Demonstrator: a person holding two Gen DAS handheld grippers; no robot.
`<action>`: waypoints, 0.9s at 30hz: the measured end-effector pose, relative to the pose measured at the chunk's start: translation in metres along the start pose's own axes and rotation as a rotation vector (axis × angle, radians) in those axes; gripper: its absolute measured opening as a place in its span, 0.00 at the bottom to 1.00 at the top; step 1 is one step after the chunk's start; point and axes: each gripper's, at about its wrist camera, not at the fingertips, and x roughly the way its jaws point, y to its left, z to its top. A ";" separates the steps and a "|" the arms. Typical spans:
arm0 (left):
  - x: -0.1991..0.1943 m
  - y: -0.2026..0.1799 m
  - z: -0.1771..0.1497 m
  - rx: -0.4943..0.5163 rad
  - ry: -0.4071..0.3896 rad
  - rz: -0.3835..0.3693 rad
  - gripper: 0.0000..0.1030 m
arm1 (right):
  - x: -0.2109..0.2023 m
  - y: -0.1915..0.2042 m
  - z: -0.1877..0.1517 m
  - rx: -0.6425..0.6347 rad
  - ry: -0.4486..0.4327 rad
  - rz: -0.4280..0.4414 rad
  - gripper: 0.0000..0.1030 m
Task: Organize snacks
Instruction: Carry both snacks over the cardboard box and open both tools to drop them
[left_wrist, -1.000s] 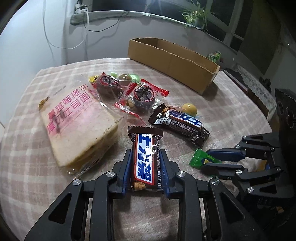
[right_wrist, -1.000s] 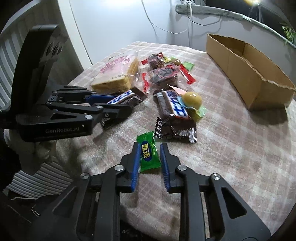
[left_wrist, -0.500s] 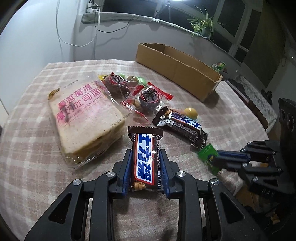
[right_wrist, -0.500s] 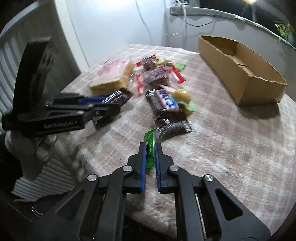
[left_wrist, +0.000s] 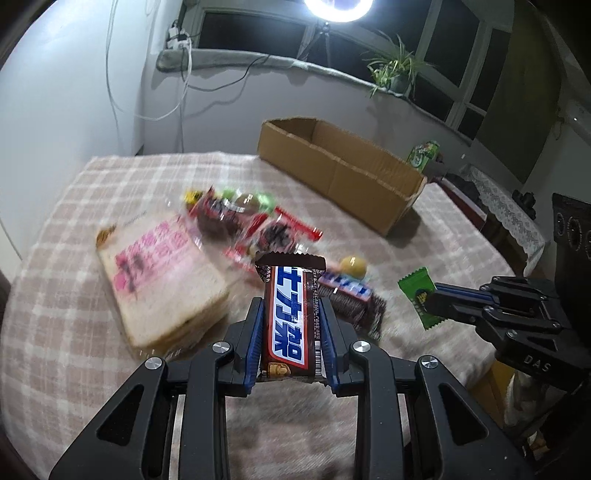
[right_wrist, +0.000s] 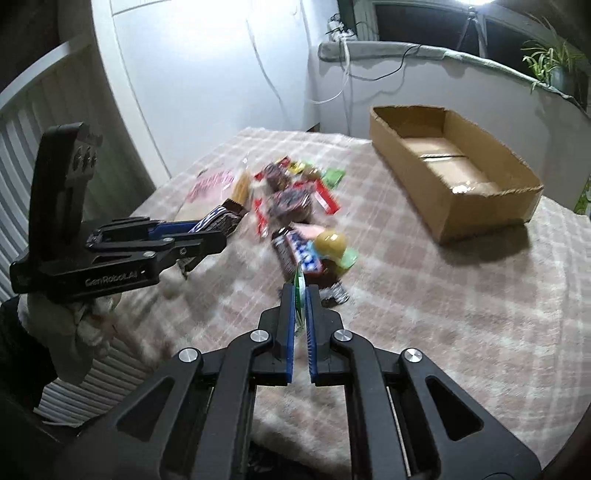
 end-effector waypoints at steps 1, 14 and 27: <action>0.000 -0.002 0.004 0.002 -0.006 -0.003 0.26 | -0.002 -0.003 0.003 0.005 -0.009 -0.005 0.05; 0.029 -0.034 0.061 0.066 -0.054 -0.048 0.26 | -0.019 -0.067 0.048 0.093 -0.102 -0.086 0.05; 0.084 -0.072 0.121 0.146 -0.058 -0.081 0.26 | 0.000 -0.135 0.089 0.141 -0.104 -0.152 0.05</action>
